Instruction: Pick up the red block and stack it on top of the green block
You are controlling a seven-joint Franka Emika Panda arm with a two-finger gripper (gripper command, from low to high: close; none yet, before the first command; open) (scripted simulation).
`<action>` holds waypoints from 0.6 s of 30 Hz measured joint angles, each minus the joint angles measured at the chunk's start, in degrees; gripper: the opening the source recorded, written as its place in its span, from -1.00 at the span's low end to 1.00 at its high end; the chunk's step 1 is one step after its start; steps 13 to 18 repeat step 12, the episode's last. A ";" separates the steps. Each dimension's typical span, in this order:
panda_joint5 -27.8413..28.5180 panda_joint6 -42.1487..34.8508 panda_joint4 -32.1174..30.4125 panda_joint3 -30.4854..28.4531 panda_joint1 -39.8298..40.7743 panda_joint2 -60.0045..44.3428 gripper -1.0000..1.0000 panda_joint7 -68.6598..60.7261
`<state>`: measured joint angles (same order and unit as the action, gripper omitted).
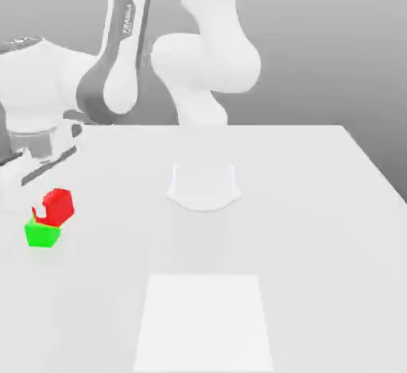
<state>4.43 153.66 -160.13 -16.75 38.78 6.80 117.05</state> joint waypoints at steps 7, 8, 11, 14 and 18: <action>-5.44 6.36 1.03 -2.62 4.11 -7.67 -1.00 2.00; -7.70 8.27 1.14 -1.79 4.37 -9.82 -1.00 0.42; -11.46 11.14 1.34 -0.26 5.12 -13.11 1.00 -2.23; -11.46 11.14 1.34 -0.26 5.12 -13.11 1.00 -2.23; -11.46 11.14 1.34 -0.26 5.12 -13.11 1.00 -2.23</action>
